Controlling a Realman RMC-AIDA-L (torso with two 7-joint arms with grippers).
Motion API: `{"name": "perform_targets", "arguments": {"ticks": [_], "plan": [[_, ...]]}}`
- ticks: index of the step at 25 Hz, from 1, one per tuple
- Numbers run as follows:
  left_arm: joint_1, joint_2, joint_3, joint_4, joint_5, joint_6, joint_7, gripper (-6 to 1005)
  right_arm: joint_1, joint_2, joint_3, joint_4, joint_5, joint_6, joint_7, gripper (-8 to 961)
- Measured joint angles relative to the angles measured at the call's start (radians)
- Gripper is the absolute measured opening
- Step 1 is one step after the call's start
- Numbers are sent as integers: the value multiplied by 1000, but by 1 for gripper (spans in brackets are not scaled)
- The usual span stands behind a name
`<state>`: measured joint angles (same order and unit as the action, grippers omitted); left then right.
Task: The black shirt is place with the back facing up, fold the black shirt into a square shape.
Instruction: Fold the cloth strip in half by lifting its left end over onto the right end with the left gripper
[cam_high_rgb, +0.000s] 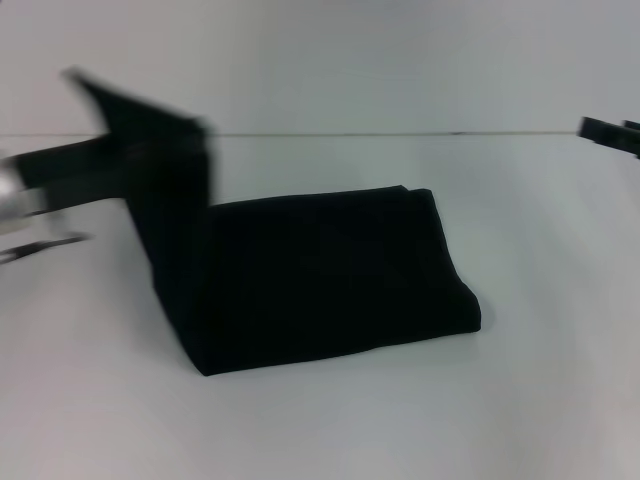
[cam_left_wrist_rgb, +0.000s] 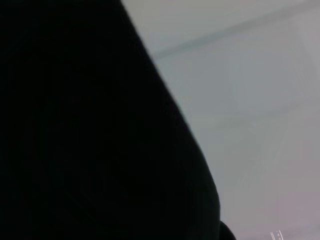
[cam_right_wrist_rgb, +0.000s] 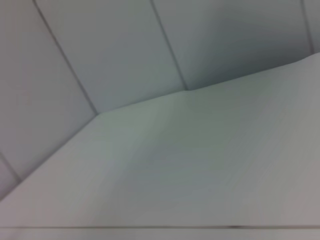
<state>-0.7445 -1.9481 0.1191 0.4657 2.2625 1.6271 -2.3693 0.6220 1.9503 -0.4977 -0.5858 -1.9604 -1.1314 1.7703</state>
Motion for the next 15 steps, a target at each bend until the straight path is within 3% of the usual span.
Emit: {"name": "perform_targets", "arguments": {"ticks": [2,6,8,11,15], "plan": [[-78,-47,49,-37,-2,-62,23,30,-22,-9,9,-7,1,-3,-2,894],[-198,-172,131,-62,-3,-202,71,29,-48,-28,26,-11,1,-10,-15,894],[-230,-211,146,-92,-10,-274,106,29,-55,-35,34,-12,1,-12,-23,895],[-255,-221,138,-293,-78,-448,258,29,-64,-44,35,-13,0,-22,-25,895],[-216,-225,44,-486,-146,-544,475,77,-68,-52,29,-22,-10,-36,-24,895]]}}
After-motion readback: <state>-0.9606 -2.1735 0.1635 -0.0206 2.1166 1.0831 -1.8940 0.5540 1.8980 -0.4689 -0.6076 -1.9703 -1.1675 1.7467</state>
